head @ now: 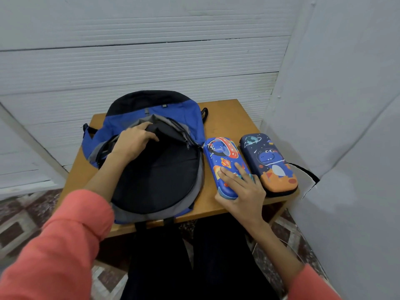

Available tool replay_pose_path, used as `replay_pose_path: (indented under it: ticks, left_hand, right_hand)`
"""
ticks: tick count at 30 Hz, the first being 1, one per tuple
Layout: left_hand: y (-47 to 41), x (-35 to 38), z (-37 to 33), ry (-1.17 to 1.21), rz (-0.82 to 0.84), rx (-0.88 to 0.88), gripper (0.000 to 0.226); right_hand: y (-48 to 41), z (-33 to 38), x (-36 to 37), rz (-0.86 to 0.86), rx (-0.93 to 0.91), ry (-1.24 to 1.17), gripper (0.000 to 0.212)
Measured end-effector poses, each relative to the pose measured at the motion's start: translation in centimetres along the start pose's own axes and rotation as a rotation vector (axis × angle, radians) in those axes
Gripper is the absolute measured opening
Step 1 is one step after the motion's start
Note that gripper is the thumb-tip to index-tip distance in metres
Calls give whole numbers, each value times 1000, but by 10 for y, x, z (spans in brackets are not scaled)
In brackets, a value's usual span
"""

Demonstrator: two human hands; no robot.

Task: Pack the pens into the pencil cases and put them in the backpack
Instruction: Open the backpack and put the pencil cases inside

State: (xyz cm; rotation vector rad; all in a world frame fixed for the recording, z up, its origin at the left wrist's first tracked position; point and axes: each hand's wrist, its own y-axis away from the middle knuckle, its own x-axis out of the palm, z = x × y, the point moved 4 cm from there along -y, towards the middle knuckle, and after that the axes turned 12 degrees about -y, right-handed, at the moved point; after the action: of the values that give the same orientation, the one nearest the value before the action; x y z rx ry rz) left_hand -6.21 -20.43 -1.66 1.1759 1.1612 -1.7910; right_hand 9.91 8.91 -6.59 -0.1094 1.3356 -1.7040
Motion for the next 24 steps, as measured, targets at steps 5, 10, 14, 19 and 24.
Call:
replay_pose_path:
  ticks: [5,10,14,19,24]
  left_hand:
    - [-3,3,5,18,16,-10,50]
    - [-7,2,4,18,36,7,62]
    - [-6,-2,5,57,16,17,63]
    - [-4,-14,4,77,-65,57,63]
    - [-2,-23,2,76,-130,68,66]
  right_hand:
    - [-11,39,-5,-49,-80,-100,36]
    - [-15,74,4,23,-182,-179,32]
    - [-12,87,29,82,-209,-212,36]
    - [-8,85,65,111,-165,-191,34]
    - [-18,81,96,218,-102,-105,38]
